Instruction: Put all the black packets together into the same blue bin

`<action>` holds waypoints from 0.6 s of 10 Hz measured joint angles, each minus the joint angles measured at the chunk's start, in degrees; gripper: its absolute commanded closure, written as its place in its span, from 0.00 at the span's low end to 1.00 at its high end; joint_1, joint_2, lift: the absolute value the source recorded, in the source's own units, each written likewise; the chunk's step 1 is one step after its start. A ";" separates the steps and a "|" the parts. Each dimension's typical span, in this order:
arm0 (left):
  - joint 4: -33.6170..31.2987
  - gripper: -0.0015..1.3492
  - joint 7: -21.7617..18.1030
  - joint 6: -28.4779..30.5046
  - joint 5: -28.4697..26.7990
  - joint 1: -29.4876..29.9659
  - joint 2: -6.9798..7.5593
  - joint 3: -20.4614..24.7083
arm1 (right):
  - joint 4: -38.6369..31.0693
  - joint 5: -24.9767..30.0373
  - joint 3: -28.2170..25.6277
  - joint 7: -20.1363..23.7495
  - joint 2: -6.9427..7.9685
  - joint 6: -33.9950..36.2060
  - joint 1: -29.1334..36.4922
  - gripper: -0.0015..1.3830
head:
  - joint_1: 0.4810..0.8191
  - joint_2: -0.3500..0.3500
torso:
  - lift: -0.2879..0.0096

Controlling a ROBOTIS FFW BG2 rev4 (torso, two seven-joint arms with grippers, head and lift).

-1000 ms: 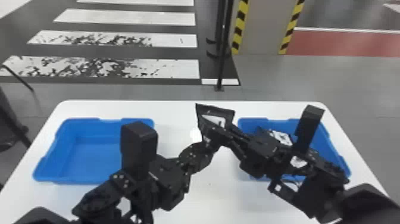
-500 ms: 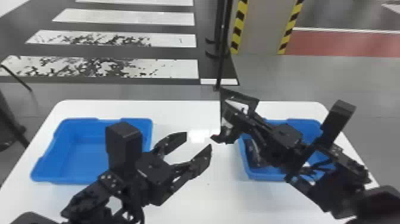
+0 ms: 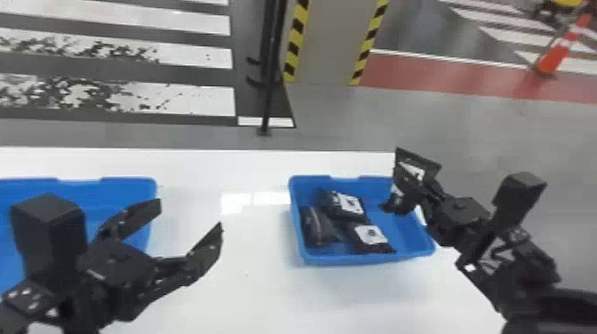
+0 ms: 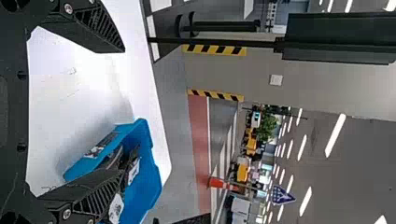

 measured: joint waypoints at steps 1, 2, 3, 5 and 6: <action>0.00 0.08 0.00 -0.57 -0.09 0.23 -0.04 0.23 | 4.63 1.04 -1.22 0.27 -0.65 -1.14 -1.77 0.83 | 0.63 0.00 | 0.60; 0.00 0.08 0.00 -0.78 -0.20 0.28 -0.04 0.19 | 9.87 1.54 -1.07 2.01 -1.61 -2.20 -4.44 0.78 | 0.63 0.00 | 0.60; 0.00 0.08 0.00 -0.96 -0.33 0.29 -0.04 0.14 | 16.41 1.93 -0.71 5.02 -2.25 -3.36 -7.99 0.59 | 0.63 0.00 | 0.60; 0.00 0.08 0.19 -2.42 -0.69 0.41 -0.16 0.27 | 21.50 1.81 -0.22 6.76 -2.35 -6.56 -9.75 0.04 | 0.63 0.00 | 0.60; 0.00 0.08 0.45 -3.76 -0.87 0.80 -0.39 0.71 | 16.41 1.47 0.03 6.47 -1.69 -7.47 -6.12 0.07 | 0.63 0.01 | 0.60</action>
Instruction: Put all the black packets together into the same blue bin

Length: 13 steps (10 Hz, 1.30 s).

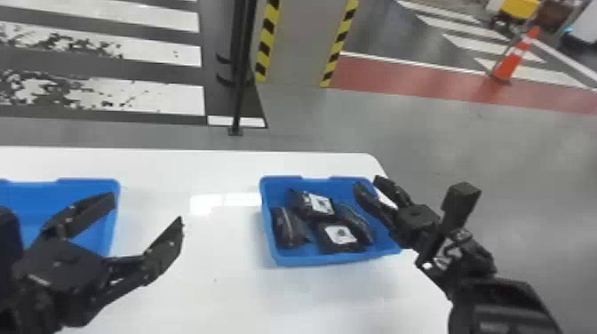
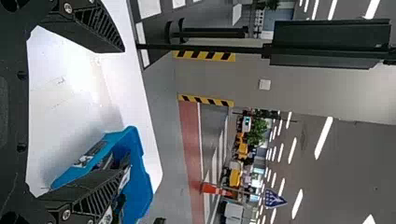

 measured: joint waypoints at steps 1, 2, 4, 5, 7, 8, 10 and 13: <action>0.00 0.08 0.62 -2.26 -0.04 0.88 -0.41 0.93 | -7.83 -0.26 0.05 -1.49 1.34 -0.88 5.42 0.11 | 0.63 0.03 | 0.60; 0.00 0.08 2.22 -6.11 0.21 2.39 -0.82 2.02 | -15.79 -0.43 0.07 -3.83 3.16 -2.27 11.45 0.12 | 0.63 0.08 | 0.60; 2.05 0.08 7.47 -19.88 1.65 6.31 -1.43 3.18 | -25.23 -0.65 0.02 -5.27 6.19 -5.75 19.98 0.12 | 0.63 0.15 | 0.60; 6.26 0.08 9.18 -27.04 3.49 7.31 -1.89 3.40 | -27.07 -0.79 0.05 -5.41 6.89 -6.80 22.33 0.12 | 0.63 0.18 | 0.60; 15.03 0.08 12.87 -41.84 3.66 8.39 -3.58 5.25 | -31.22 0.25 0.68 -9.15 7.72 -6.36 26.39 0.12 | 0.63 0.26 | 0.60; 15.87 0.08 15.10 -44.93 3.28 9.82 -4.34 6.16 | -33.47 0.73 1.29 -11.09 8.02 -5.85 28.31 0.12 | 0.63 0.31 | 0.60; 15.32 0.09 17.37 -46.54 0.89 11.85 -5.26 7.18 | -36.30 1.38 2.05 -13.15 8.18 -3.56 30.30 0.12 | 0.63 0.34 | 0.60; 13.70 0.08 17.74 -44.24 -2.06 12.41 -5.59 7.80 | -36.55 1.07 3.30 -13.27 7.63 -2.66 30.66 0.12 | 0.63 0.37 | 0.60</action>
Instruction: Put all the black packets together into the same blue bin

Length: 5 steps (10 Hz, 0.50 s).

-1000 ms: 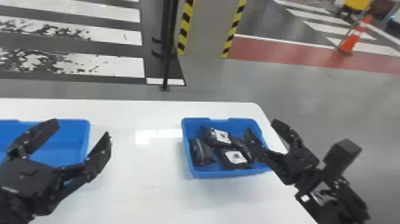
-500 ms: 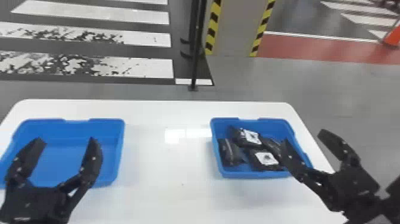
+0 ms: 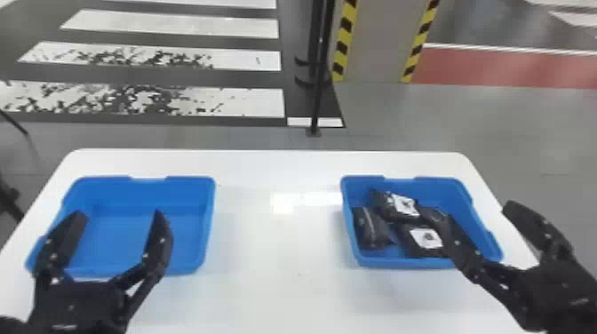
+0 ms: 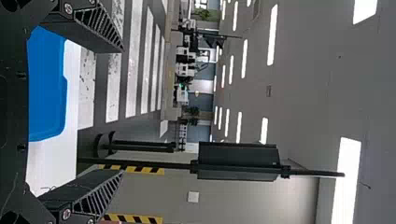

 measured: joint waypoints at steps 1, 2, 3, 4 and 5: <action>-0.16 0.09 -0.06 0.18 -0.43 0.00 -0.02 0.04 | 0.32 -0.42 0.10 0.03 -0.08 0.00 -0.15 0.12 | 0.63 0.37 | 0.60; -0.29 0.09 -0.08 0.53 -0.76 -0.08 0.01 0.01 | 0.68 -0.87 0.32 0.12 -0.28 0.00 -0.36 0.12 | 0.63 0.37 | 0.60; -0.32 0.09 -0.09 0.89 -0.92 -0.12 0.05 0.00 | 1.02 -1.20 0.56 0.18 -0.42 0.01 -0.55 0.12 | 0.63 0.38 | 0.60; -0.34 0.09 -0.08 1.02 -1.03 -0.12 0.06 0.00 | 1.26 -1.33 0.69 0.26 -0.47 0.05 -0.69 0.12 | 0.63 0.38 | 0.60; -0.34 0.09 -0.08 1.02 -1.15 -0.12 0.10 -0.10 | 1.31 -1.32 0.93 0.27 -0.54 0.12 -0.79 0.12 | 0.63 0.38 | 0.60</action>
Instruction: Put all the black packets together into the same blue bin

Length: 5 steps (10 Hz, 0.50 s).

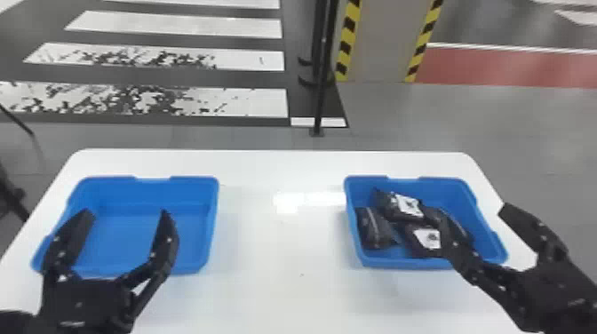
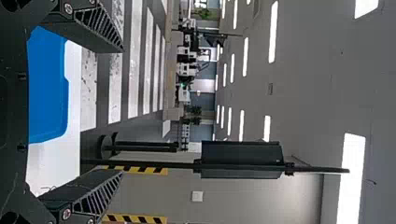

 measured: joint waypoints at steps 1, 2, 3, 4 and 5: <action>-0.01 0.09 0.00 -0.04 -0.09 -0.03 0.10 -0.21 | -0.02 0.12 0.27 0.00 -0.13 0.03 -0.09 0.12 | 0.63 0.38 | 0.60; -0.01 0.09 0.00 -0.05 -0.16 -0.11 0.13 -0.35 | -0.02 0.20 0.39 0.00 -0.25 0.03 -0.16 0.12 | 0.63 0.38 | 0.60; -0.01 0.09 0.00 0.02 -0.16 -0.14 0.14 -0.41 | 0.08 0.26 0.43 0.01 -0.28 0.03 -0.24 0.12 | 0.63 0.38 | 0.60; -0.01 0.09 0.00 0.17 -0.16 -0.20 0.14 -0.42 | 0.29 0.26 0.50 0.17 -0.34 0.03 -0.39 0.12 | 0.63 0.38 | 0.60; -0.01 0.09 0.00 0.25 -0.13 -0.26 0.14 -0.42 | 0.51 0.21 0.52 0.33 -0.36 0.03 -0.55 0.12 | 0.63 0.38 | 0.60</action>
